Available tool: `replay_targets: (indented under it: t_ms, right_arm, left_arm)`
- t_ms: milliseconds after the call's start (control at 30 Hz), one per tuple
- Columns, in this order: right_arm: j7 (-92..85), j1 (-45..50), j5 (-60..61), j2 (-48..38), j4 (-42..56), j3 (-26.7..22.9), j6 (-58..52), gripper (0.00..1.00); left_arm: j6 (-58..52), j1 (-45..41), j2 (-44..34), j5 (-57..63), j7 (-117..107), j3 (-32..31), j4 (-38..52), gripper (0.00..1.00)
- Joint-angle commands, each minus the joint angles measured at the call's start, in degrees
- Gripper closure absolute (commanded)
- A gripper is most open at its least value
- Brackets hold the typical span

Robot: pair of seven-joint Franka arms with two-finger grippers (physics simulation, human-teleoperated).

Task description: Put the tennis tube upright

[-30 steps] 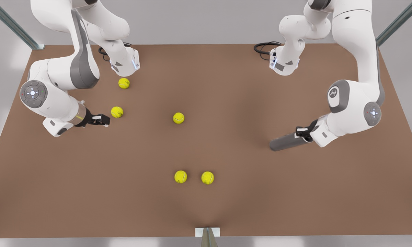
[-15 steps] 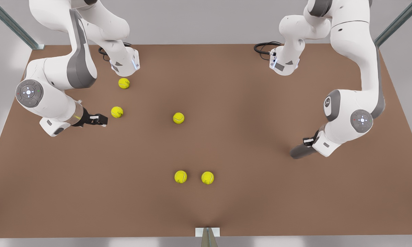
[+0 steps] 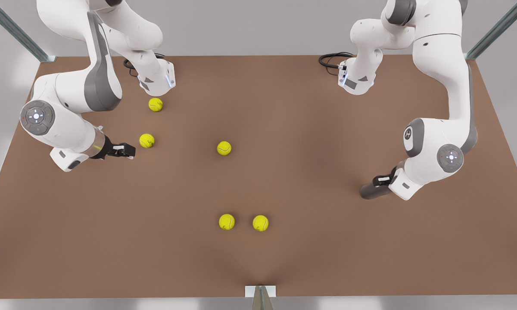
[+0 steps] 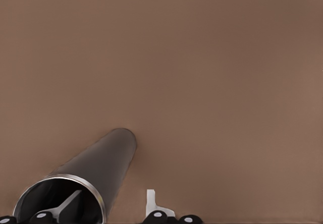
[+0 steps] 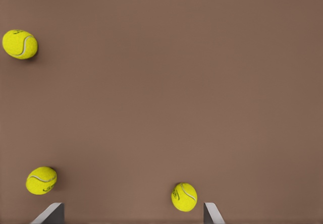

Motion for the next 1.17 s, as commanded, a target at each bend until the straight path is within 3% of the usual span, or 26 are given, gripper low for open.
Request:
replay_targets:
  t_ms: [0,433,700,1133]
  right_arm:
    - [0.0,-0.1,0.1,0.0,-0.1,0.0,0.0,0.0]
    - [0.0,-0.1,0.0,0.3,0.5,0.0,-0.1,0.0]
    - [0.0,-0.5,0.1,0.3,0.6,0.0,-0.1,0.0]
    - [-0.2,-0.2,-0.5,0.7,1.2,0.0,-0.4,0.0]
  left_arm:
    - [0.0,0.1,0.0,3.4,-0.1,0.0,0.0,0.0]
    - [-4.3,-0.1,-1.1,3.7,0.1,-0.2,3.3,0.0]
    - [-21.0,0.0,-2.5,3.9,0.6,-0.4,16.0,0.0]
    - [-21.5,-0.1,-4.9,5.2,0.6,-0.9,15.8,0.0]
